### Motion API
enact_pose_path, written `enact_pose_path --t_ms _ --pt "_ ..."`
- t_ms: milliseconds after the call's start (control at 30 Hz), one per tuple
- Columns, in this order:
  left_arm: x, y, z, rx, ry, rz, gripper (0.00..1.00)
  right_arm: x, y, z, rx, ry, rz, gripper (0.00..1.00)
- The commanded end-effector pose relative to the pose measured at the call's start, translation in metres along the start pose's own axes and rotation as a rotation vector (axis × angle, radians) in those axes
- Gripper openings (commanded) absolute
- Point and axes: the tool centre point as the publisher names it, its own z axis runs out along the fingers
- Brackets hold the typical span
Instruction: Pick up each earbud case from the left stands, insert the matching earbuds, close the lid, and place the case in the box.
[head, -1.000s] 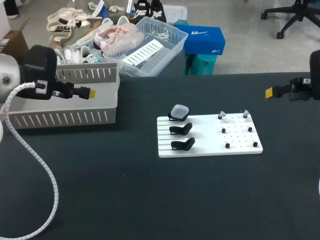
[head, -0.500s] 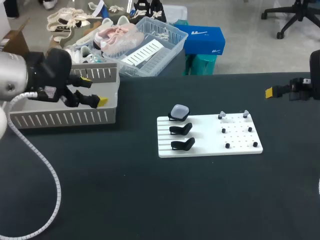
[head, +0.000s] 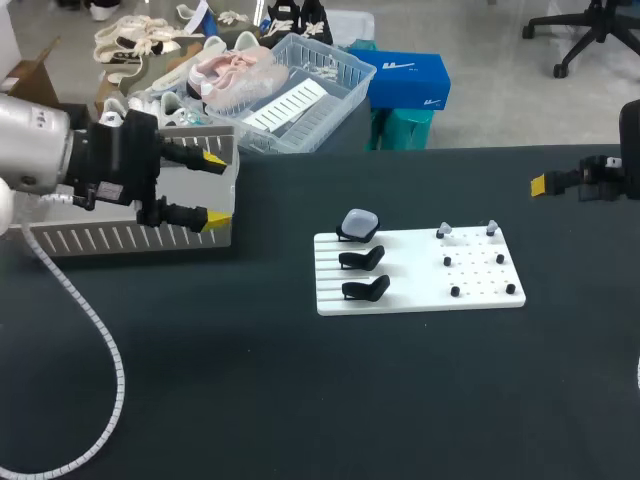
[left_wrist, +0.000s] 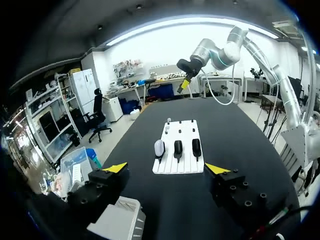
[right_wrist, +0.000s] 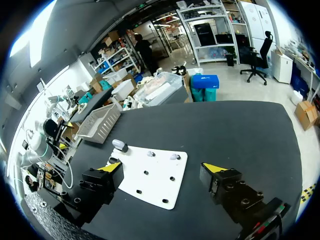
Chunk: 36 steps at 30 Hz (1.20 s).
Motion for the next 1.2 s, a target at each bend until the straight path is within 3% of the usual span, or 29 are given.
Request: enact_pose_path --t_ms 33,333,633,1200 --pt "-0.001 0.010 0.023 0.037 -0.094 -0.024 1.00 0.000 0.000 0.000 0.000 0.000 -0.001 1.00" --pt "-0.001 0.011 0.054 0.063 -0.076 -0.091 1.00 0.000 0.000 0.000 0.000 0.000 -0.001 1.00" --pt "0.006 0.017 0.098 0.115 -0.028 -0.057 1.00 0.000 0.000 0.000 0.000 0.000 -0.001 1.00" --pt "0.009 0.043 0.151 0.068 -0.038 -0.062 1.00 0.000 0.000 0.000 0.000 0.000 -0.001 1.00"
